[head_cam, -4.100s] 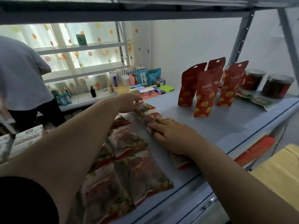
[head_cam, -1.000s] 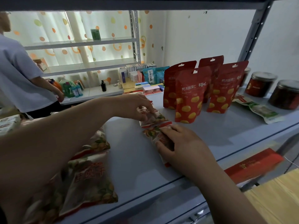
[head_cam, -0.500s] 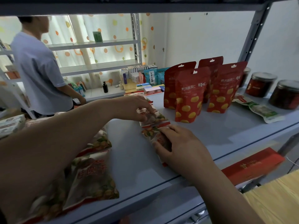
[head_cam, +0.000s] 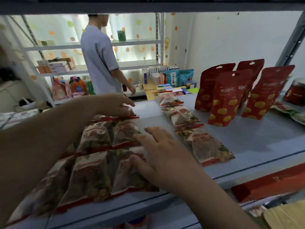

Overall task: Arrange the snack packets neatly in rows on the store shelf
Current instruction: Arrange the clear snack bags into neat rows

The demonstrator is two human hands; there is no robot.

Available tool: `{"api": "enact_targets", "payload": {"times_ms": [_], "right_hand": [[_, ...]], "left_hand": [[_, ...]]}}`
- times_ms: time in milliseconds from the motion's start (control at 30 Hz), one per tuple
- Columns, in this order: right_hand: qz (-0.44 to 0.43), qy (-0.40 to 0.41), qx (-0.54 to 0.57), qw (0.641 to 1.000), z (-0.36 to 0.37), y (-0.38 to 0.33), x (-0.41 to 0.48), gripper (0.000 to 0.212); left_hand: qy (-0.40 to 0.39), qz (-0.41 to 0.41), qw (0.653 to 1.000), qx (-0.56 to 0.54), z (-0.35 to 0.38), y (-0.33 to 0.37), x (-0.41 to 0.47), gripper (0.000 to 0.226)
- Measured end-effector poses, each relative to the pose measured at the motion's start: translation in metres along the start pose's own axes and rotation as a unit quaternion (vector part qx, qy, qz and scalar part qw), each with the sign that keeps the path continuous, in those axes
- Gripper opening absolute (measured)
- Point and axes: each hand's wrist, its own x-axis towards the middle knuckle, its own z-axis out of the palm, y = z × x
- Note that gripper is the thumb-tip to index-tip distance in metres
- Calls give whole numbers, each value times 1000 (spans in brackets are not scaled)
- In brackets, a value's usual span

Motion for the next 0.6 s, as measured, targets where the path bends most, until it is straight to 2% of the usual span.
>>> {"api": "enact_targets", "payload": {"times_ms": [167,267,600], "right_hand": [[-7,-56,-12,998,19,-34,18,64],[12,-81,-30,996,32,-40,30,67],[38,-103,-48,993,29,-25,40,64]], "left_hand": [[-24,-11,999,-44,-17,24,-40,48],[-26,1,1000,-15,-21,30,-42,37],[-3,77,996,53,-15,59,-17,49]]}}
